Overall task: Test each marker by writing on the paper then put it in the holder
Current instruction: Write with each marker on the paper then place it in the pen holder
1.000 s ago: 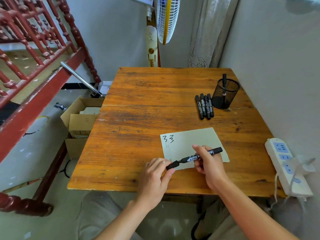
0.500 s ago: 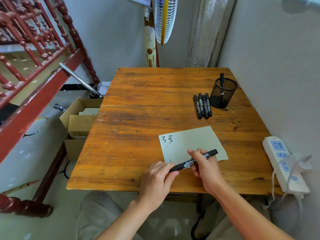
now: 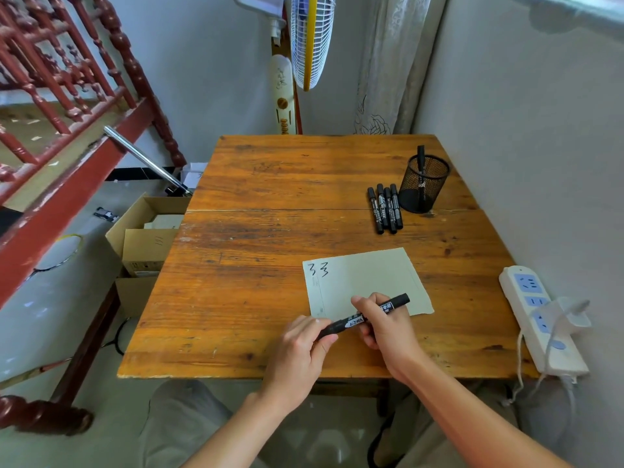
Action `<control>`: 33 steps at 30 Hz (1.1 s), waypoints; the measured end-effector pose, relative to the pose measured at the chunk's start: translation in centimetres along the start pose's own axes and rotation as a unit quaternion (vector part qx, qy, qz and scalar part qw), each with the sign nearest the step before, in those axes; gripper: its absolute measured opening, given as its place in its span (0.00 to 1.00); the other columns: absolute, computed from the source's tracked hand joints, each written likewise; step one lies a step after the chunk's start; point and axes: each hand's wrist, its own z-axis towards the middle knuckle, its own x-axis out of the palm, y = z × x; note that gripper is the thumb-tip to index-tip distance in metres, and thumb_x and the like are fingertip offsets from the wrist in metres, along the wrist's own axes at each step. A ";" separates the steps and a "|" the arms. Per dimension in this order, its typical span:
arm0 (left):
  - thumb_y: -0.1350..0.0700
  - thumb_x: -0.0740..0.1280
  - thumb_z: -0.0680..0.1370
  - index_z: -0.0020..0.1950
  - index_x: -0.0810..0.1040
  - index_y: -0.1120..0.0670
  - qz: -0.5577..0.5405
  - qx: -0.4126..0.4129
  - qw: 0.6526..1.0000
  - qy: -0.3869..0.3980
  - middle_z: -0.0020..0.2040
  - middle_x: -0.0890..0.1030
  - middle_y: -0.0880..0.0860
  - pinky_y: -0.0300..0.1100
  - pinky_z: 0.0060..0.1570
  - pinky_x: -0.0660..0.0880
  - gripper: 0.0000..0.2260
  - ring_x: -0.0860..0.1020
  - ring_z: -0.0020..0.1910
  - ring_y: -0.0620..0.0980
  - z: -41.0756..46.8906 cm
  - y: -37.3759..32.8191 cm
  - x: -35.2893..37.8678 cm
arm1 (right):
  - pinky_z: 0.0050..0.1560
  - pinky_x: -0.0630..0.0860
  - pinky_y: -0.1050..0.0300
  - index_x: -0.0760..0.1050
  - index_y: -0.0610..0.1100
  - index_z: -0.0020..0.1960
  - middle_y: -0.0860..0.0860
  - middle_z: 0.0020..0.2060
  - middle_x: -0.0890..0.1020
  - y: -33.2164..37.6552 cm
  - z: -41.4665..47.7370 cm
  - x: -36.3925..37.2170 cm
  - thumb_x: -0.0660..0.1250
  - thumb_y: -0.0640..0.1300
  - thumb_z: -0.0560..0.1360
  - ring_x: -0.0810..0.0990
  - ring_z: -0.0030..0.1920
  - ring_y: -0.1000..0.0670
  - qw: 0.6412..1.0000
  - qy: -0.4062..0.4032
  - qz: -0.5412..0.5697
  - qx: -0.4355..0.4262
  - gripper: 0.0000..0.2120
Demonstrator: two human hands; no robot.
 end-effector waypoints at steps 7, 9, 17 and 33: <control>0.43 0.60 0.77 0.63 0.75 0.52 0.182 -0.020 0.983 0.015 0.63 0.73 0.53 0.48 0.60 0.66 0.19 0.67 0.64 0.52 1.4 0.3 1.2 | 0.30 0.68 0.62 0.78 0.40 0.46 0.51 0.31 0.76 3.7 2.3 -4.5 0.70 0.42 0.75 0.72 0.30 0.54 0.997 -0.057 0.056 -0.020 0.05; 0.45 0.61 0.77 0.60 0.77 0.52 0.199 -0.023 0.980 0.014 0.64 0.73 0.55 0.51 0.60 0.67 0.17 0.66 0.65 0.54 2.1 0.2 1.7 | 0.33 0.70 0.62 0.79 0.40 0.50 0.49 0.37 0.77 5.5 3.8 -5.7 0.68 0.42 0.76 0.73 0.34 0.54 0.994 -0.078 0.063 -0.030 0.06; 0.48 0.64 0.76 0.55 0.78 0.53 0.258 -0.029 0.965 0.036 0.59 0.76 0.56 0.54 0.58 0.69 0.12 0.70 0.62 0.56 3.1 -0.6 2.9 | 0.43 0.78 0.59 0.74 0.46 0.53 0.52 0.42 0.81 12.1 12.1 -8.9 0.65 0.47 0.78 0.81 0.42 0.54 0.951 -0.260 -0.010 -0.167 0.06; 0.47 0.58 0.76 0.54 0.79 0.53 0.241 -0.060 0.967 0.050 0.59 0.76 0.55 0.56 0.57 0.70 0.15 0.71 0.62 0.56 2.9 -0.9 2.8 | 0.40 0.69 0.56 0.83 0.45 0.49 0.50 0.40 0.82 12.1 24.0 -12.2 0.69 0.58 0.73 0.78 0.41 0.47 0.881 -0.308 -0.345 -0.102 0.16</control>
